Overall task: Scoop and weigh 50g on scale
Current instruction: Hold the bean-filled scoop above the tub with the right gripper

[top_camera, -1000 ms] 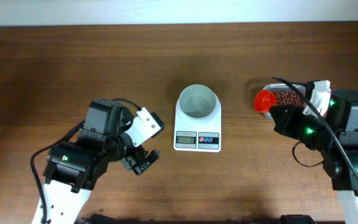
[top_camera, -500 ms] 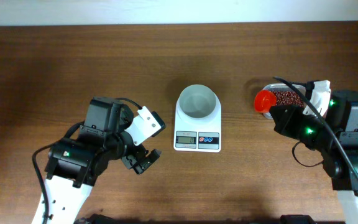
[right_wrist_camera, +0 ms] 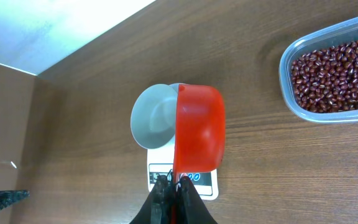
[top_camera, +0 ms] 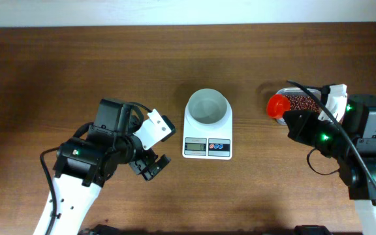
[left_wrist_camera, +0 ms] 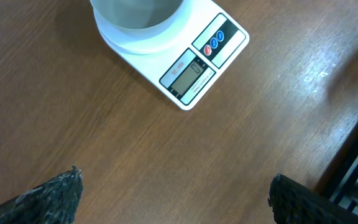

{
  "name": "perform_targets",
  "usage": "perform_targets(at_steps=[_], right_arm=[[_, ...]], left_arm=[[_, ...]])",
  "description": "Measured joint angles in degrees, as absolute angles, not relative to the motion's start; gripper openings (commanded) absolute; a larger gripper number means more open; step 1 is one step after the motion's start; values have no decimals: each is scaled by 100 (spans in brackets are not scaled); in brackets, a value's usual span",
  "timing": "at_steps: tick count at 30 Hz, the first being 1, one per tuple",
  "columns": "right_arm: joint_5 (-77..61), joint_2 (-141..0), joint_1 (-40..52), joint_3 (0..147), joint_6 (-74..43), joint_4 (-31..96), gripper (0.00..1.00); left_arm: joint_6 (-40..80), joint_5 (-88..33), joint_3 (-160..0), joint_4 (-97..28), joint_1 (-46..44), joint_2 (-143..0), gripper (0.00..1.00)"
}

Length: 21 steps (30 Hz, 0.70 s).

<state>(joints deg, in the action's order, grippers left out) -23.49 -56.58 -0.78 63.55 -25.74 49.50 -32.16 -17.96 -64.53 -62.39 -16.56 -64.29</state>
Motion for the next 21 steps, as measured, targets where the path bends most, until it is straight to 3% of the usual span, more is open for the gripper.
perform_targets(at_steps=[21], right_arm=[[-2368,-5658,-78,6355,-2574,5271,4]], left_arm=[[-3216,-1914,-6453,-6239,-1656,-6429,99]])
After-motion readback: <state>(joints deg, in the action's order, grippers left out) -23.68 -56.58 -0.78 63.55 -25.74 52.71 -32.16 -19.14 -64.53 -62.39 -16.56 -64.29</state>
